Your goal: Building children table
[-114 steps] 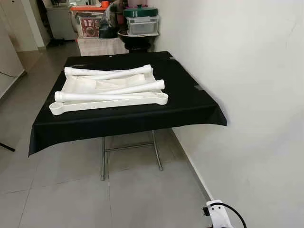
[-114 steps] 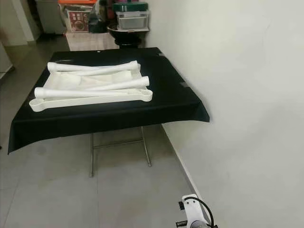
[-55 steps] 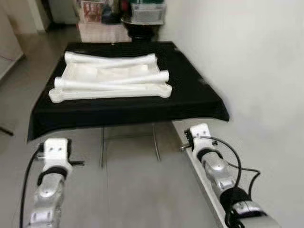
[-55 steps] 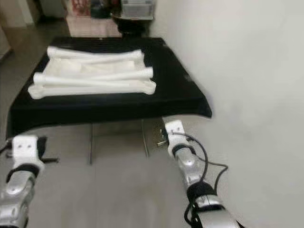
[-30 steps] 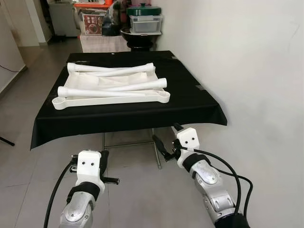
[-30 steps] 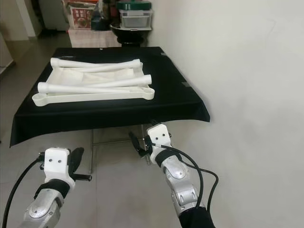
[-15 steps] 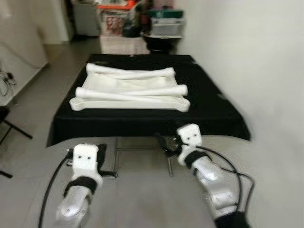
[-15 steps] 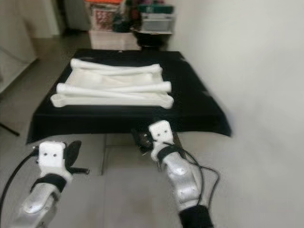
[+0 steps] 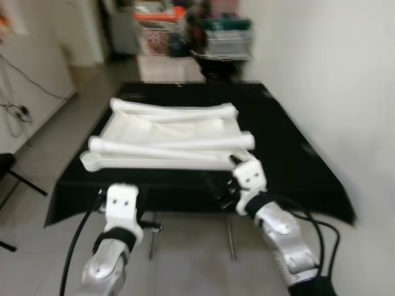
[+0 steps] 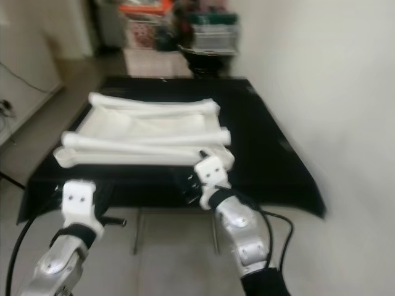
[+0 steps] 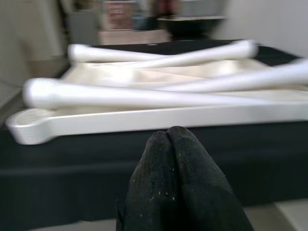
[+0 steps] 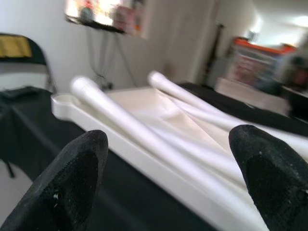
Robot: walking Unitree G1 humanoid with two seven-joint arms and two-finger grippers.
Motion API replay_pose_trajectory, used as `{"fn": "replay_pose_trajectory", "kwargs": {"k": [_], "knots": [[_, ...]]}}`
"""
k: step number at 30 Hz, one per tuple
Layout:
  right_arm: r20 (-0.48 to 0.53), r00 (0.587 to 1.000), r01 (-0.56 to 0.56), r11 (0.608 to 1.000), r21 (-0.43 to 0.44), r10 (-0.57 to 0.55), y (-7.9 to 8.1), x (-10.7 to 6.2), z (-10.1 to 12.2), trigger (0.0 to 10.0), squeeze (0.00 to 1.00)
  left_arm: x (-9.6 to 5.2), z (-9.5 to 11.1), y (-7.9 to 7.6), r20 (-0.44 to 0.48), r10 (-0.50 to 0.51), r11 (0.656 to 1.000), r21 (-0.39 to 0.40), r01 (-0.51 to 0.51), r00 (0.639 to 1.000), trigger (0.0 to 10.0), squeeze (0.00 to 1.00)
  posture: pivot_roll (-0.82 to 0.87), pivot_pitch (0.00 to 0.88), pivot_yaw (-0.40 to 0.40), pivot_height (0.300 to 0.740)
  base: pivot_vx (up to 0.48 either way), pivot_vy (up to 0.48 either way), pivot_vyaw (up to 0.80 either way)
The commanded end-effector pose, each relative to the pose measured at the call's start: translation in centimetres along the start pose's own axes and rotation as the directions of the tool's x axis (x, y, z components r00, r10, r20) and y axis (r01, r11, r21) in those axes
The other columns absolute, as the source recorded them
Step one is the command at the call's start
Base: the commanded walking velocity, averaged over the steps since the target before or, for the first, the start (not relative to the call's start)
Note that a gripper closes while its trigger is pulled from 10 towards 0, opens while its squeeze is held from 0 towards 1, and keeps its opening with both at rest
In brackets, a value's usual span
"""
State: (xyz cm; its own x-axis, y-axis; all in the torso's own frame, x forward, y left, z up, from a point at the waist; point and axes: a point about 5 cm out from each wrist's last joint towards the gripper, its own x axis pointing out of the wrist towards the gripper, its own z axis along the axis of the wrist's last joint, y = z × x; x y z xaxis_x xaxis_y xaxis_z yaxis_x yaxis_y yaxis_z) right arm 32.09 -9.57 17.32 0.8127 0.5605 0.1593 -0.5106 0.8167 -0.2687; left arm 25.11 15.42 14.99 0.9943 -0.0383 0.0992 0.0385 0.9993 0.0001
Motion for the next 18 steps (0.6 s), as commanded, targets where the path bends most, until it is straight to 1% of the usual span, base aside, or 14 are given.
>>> {"fn": "replay_pose_trajectory", "kwargs": {"k": [1,3,5,7,9,11,12,13,14,15,16,17,18], "knots": [[0.003,1.0,0.02,1.0,-0.011,-0.02,-1.2,0.1,0.7,10.0,0.0,0.1,0.1,-0.1,-0.006,-0.007,1.0,0.002,0.007,1.0,10.0,0.0,-0.02,0.0,-0.034,0.74,0.42,0.0,0.0],[0.003,1.0,0.02,1.0,-0.011,-0.02,-1.2,0.1,0.7,10.0,0.0,0.1,0.1,-0.1,-0.006,-0.007,1.0,0.002,0.007,1.0,10.0,0.0,-0.02,0.0,-0.034,0.74,0.42,0.0,0.0],[-0.002,1.0,-0.004,0.998,-0.057,0.004,-1.9,0.5,1.4,10.0,0.0,0.2,0.1,-0.3,-0.008,-0.019,1.0,-0.003,0.019,1.0,10.0,0.0,-0.02,0.0,-0.033,0.74,0.42,0.0,0.0],[-0.002,1.0,-0.004,0.998,-0.057,0.004,-1.9,0.5,1.4,10.0,0.0,0.2,0.1,-0.3,-0.008,-0.019,1.0,-0.003,0.019,1.0,10.0,0.0,-0.02,0.0,-0.033,0.74,0.42,0.0,0.0],[-0.034,0.997,-0.072,0.986,-0.153,0.067,-2.7,1.0,2.4,10.0,0.0,0.4,0.2,-0.6,-0.011,-0.041,0.999,-0.006,0.041,0.999,10.0,0.0,-0.02,0.0,-0.032,0.74,0.42,0.0,0.0],[-0.107,0.985,-0.158,0.953,-0.26,0.134,-3.3,1.1,3.1,10.0,0.0,0.4,0.2,-0.7,-0.014,-0.052,0.999,-0.008,0.052,0.999,10.0,0.0,-0.02,0.0,-0.029,0.74,0.416,0.0,0.0],[-0.134,0.98,-0.181,0.941,-0.286,0.148,-3.4,1.1,3.2,10.0,0.0,0.4,0.2,-0.8,-0.015,-0.053,0.999,-0.009,0.053,0.998,10.0,0.0,-0.02,0.0,-0.03,0.74,0.412,0.0,0.0],[-0.18,0.971,-0.209,0.919,-0.335,0.155,-3.8,1.0,3.3,10.0,0.0,0.3,0.1,-0.8,-0.019,-0.054,0.999,-0.011,0.053,0.998,10.0,0.0,-0.02,0.0,-0.031,0.74,0.401,0.0,0.0],[-0.18,0.971,-0.209,0.919,-0.335,0.155,-3.8,1.0,3.3,10.0,0.0,0.3,0.1,-0.8,-0.019,-0.054,0.999,-0.011,0.053,0.998,10.0,0.0,-0.02,0.0,-0.031,0.74,0.401,0.0,0.0],[-0.217,0.963,-0.231,0.9,-0.37,0.158,-4.0,1.0,3.3,10.0,0.0,0.3,0.1,-0.8,-0.027,-0.053,0.998,-0.014,0.053,0.998,10.0,0.0,-0.02,0.0,-0.031,0.74,0.379,0.0,0.0],[-0.296,0.937,-0.304,0.847,-0.435,0.185,-4.6,0.6,3.5,10.0,0.0,0.3,0.0,-0.9,-0.036,-0.062,0.998,-0.022,0.061,0.997,10.0,0.0,-0.02,0.0,-0.032,0.74,0.274,0.0,0.0],[-0.296,0.937,-0.304,0.847,-0.435,0.185,-4.6,0.6,3.5,10.0,0.0,0.3,0.0,-0.9,-0.036,-0.062,0.998,-0.022,0.061,0.997,10.0,0.0,-0.02,0.0,-0.032,0.74,0.274,0.0,0.0],[-0.346,0.917,-0.348,0.819,-0.456,0.197,-4.9,0.2,3.6,10.0,0.0,0.3,-0.2,-0.9,-0.046,-0.058,0.998,-0.02,0.057,0.997,10.0,0.0,-0.02,0.0,-0.031,0.74,0.0,0.0,0.0]]}}
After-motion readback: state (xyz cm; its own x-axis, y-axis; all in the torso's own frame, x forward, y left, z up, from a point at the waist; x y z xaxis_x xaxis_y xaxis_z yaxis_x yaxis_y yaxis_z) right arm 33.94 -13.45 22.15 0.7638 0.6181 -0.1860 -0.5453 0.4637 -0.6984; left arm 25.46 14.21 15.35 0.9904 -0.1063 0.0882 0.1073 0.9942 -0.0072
